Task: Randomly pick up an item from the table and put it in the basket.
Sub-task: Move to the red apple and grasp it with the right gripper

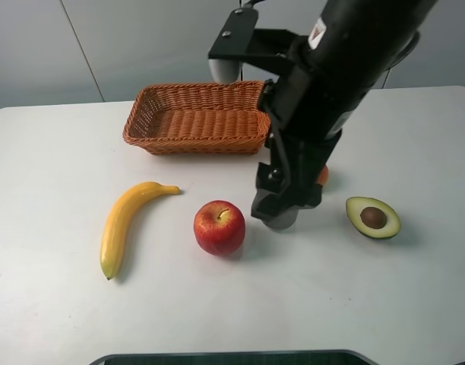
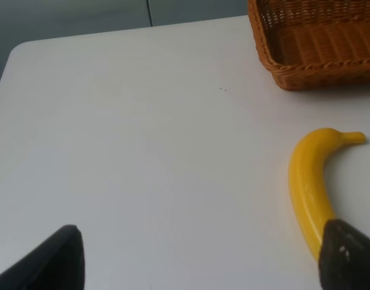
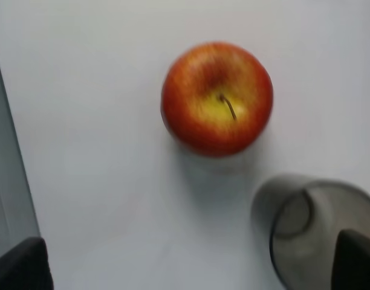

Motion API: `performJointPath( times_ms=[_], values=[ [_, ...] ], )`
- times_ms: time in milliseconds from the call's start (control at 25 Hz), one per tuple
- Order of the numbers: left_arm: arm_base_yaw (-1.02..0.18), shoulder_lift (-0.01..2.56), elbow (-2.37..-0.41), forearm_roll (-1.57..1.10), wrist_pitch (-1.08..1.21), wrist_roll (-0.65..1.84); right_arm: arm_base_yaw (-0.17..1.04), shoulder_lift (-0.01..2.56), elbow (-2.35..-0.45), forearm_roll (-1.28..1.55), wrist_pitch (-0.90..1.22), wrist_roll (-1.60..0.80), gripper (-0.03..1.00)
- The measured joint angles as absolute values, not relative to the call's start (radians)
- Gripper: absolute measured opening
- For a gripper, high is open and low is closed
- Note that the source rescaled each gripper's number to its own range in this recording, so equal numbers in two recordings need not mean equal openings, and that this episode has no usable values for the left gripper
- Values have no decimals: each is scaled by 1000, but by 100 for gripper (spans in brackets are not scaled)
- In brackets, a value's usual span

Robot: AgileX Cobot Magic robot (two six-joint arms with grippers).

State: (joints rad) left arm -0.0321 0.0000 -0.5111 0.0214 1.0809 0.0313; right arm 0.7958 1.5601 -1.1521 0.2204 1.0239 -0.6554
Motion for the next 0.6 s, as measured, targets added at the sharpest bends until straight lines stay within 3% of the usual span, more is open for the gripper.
performJointPath(
  times_ms=[320, 600],
  values=[
    [-32, 0, -511, 21, 1081, 29, 935, 1733, -1261, 195, 967, -667, 100],
    [-32, 0, -511, 21, 1081, 29, 943, 1890, -1361, 161, 960, -667, 100]
  ],
)
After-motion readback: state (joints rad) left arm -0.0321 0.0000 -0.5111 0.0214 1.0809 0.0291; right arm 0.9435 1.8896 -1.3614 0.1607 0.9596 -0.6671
